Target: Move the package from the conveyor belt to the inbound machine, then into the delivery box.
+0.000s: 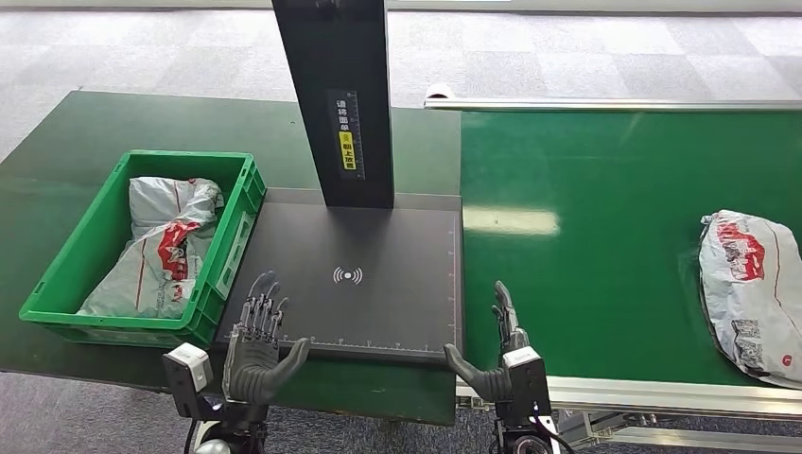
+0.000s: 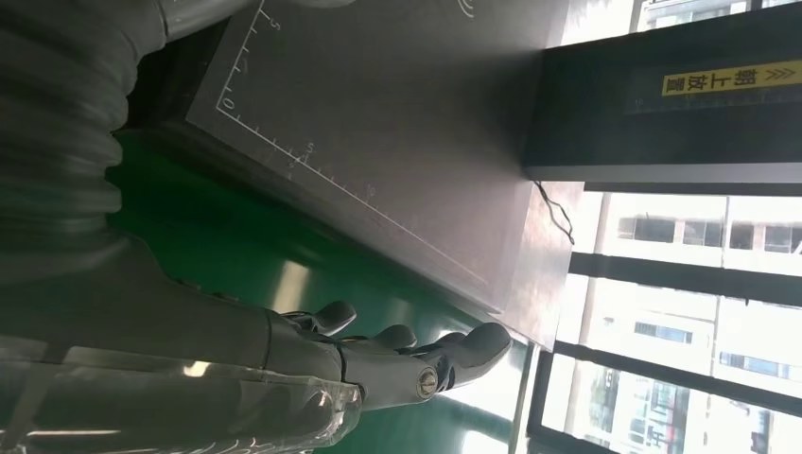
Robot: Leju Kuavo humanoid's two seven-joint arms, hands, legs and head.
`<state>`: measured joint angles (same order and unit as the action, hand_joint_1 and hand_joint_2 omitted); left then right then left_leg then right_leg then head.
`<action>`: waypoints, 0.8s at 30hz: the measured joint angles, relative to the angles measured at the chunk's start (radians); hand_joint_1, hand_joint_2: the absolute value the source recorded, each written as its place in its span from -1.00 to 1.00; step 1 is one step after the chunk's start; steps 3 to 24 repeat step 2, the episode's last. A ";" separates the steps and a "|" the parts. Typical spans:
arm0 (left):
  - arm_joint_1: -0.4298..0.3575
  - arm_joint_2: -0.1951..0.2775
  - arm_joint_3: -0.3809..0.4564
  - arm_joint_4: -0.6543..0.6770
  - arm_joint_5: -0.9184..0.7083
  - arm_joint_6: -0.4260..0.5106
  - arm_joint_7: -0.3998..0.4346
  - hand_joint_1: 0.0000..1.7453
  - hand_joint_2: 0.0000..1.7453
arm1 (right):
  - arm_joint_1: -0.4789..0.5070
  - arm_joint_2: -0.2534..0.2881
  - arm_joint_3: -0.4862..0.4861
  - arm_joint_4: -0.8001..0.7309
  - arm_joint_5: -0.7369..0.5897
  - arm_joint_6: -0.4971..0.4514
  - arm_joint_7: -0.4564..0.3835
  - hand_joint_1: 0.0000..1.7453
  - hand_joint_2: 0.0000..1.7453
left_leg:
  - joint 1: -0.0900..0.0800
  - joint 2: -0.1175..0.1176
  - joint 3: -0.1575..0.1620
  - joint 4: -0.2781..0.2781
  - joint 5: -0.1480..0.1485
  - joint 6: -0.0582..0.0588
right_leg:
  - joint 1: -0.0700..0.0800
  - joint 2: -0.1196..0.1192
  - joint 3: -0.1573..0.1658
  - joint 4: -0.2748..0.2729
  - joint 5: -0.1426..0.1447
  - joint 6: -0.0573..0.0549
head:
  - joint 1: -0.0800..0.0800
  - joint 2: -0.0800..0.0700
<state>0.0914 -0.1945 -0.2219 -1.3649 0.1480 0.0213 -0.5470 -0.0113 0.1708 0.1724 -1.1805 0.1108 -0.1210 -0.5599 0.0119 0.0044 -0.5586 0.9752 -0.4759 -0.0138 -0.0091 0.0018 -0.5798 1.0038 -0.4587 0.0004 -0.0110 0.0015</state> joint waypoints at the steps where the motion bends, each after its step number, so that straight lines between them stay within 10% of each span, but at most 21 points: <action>1: 0.000 0.000 0.002 0.000 0.000 0.000 0.000 -1.00 1.00 | 0.000 0.000 0.000 0.001 -0.001 0.000 0.000 -1.00 1.00 | 0.000 0.000 0.000 0.000 0.000 0.000 | 0.000 0.000 0.000 0.000 0.000 0.000 | 0.000 0.000; 24: -0.001 0.000 0.002 0.000 0.000 0.000 0.000 -1.00 1.00 | 0.000 0.000 0.000 0.001 -0.001 0.000 -0.001 -1.00 1.00 | 0.000 0.000 0.000 0.000 0.000 0.000 | 0.000 0.000 0.000 0.000 0.000 0.000 | 0.000 0.000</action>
